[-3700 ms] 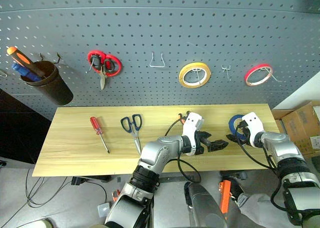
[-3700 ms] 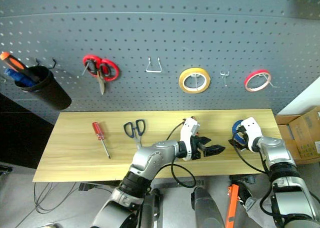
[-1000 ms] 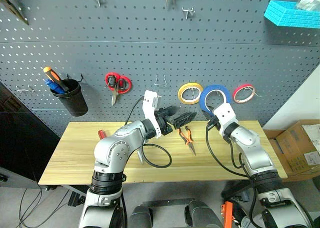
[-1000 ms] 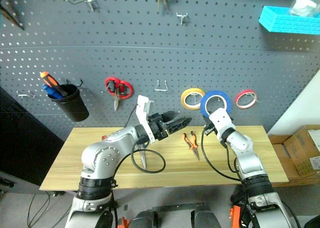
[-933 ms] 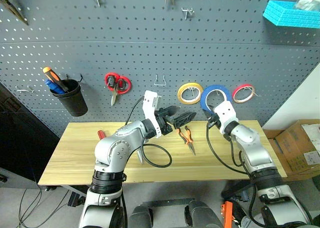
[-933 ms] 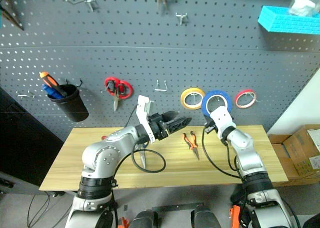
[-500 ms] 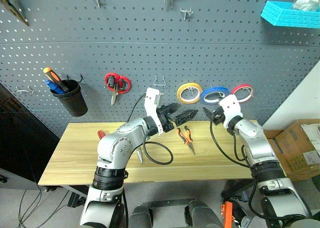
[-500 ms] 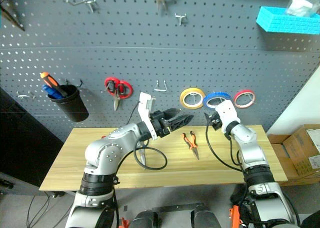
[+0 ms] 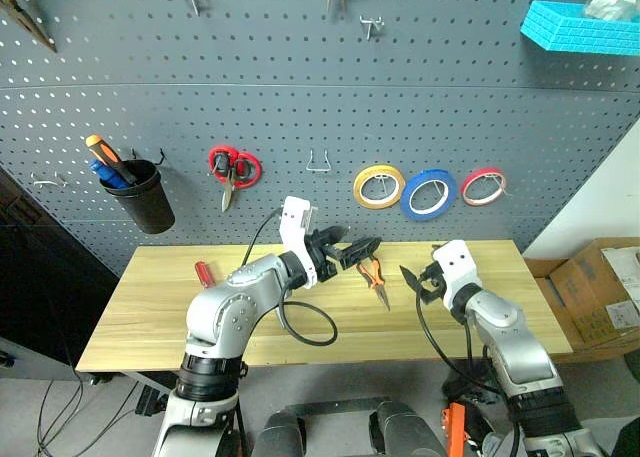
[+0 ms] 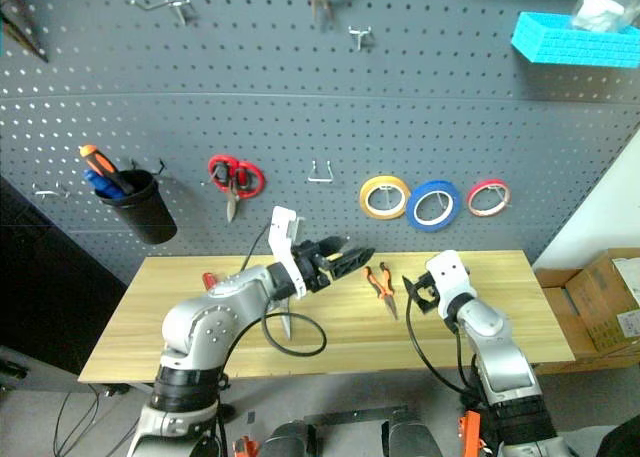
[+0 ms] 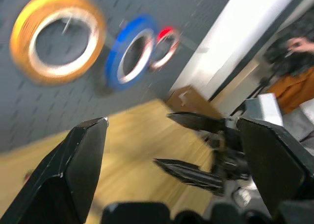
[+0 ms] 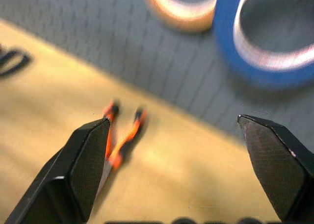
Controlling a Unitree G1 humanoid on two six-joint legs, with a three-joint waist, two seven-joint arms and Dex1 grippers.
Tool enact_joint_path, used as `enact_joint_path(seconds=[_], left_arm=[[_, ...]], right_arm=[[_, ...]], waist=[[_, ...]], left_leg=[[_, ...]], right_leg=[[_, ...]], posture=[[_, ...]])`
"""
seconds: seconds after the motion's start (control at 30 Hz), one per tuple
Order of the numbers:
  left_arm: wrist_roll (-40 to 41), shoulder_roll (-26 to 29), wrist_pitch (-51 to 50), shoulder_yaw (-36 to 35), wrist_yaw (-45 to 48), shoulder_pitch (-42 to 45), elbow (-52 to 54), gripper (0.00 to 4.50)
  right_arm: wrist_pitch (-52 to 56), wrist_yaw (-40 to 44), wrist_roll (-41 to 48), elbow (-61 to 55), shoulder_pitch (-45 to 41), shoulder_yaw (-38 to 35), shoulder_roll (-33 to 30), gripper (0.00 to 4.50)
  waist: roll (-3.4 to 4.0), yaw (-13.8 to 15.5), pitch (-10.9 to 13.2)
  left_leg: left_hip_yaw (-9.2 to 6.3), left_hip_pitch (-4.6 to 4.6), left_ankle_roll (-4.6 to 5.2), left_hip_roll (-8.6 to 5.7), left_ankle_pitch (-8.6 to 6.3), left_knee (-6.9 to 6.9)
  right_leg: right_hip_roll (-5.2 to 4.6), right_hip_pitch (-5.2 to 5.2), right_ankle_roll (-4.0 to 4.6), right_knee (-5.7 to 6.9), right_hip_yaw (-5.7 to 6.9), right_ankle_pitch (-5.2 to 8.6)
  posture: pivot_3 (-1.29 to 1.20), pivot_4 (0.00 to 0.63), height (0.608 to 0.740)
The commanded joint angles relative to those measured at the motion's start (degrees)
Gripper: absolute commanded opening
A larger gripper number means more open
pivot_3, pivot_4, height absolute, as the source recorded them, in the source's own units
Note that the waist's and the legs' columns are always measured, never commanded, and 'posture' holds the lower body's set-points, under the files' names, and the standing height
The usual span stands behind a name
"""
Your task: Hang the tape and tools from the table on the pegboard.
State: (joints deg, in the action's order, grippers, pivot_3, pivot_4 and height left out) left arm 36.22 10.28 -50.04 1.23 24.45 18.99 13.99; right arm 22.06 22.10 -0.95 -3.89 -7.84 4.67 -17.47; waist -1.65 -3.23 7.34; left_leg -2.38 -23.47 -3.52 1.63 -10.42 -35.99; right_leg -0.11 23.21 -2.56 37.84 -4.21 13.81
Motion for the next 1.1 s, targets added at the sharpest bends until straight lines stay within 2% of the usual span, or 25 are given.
enact_joint_path(seconds=[0.03, 0.2, 0.4, 0.7, 0.93, 1.1], left_arm=[[-2.15, 0.34, -0.62, 1.59, -3.46, -3.78, 4.24, 4.5], [-4.58, 0.43, 0.48, 0.62, -7.29, -12.8, 5.08, 4.5], [-6.39, 1.19, 2.34, -1.1, -8.12, -16.76, 4.2, 4.5], [-5.22, 0.65, 1.7, -2.06, -8.71, -19.18, 6.9, 4.5], [-1.99, -1.12, -0.45, -1.86, -8.46, -18.79, 9.61, 4.5], [-0.44, -1.15, -1.45, -1.83, -8.24, -19.77, 11.07, 4.5]], right_arm=[[10.03, -0.03, 0.55, -2.8, -2.24, 0.98, 0.39, 4.46], [21.35, 1.95, 1.36, 4.2, -9.34, 3.54, 1.97, 4.46], [26.13, 0.58, 1.23, 17.24, -19.75, 3.97, 6.35, 4.46], [22.84, -1.5, -0.13, 34.39, -30.84, 3.44, 8.6, 4.46], [18.28, -3.14, -1.34, 43.02, -33.71, 3.26, 7.63, 4.46], [16.77, -3.35, -1.3, 47.12, -35.0, 3.39, 9.15, 4.46]], waist=[[0.06, 0.03, 0.43], [-0.04, 0.0, 2.49], [-0.01, 0.95, 4.76], [0.05, 2.0, 6.9], [0.08, 1.91, 7.91], [0.08, 1.7, 8.16]], left_leg=[[0.0, 0.04, 0.0, 0.0, 0.0, -0.02], [-0.02, 0.26, 0.0, 0.06, 0.0, 0.01], [-0.06, -0.03, 0.01, 0.06, 0.0, 0.02], [-0.1, -0.99, 0.3, 0.03, -0.33, 0.09], [-0.16, -1.06, 0.3, 0.02, -0.33, 0.07], [-0.22, -1.05, 0.3, 0.03, -0.33, 0.06]], right_leg=[[0.0, -0.02, 0.0, 0.02, -0.01, 0.0], [-0.02, -0.04, 0.06, 0.05, -0.03, 0.01], [-0.02, 0.16, 0.07, 0.05, 0.02, 0.01], [-0.05, 0.89, -0.19, -0.05, 0.15, 0.08], [-0.05, 0.92, -0.21, -0.08, 0.18, 0.08], [-0.03, 0.91, -0.17, -0.07, 0.21, 0.11]], posture=[[0.01, 0.149, 0.74], [0.06, 0.212, 0.74], [0.09, 0.255, 0.74], [0.12, 0.298, 0.74], [0.13, 0.312, 0.74], [0.13, 0.318, 0.74]])
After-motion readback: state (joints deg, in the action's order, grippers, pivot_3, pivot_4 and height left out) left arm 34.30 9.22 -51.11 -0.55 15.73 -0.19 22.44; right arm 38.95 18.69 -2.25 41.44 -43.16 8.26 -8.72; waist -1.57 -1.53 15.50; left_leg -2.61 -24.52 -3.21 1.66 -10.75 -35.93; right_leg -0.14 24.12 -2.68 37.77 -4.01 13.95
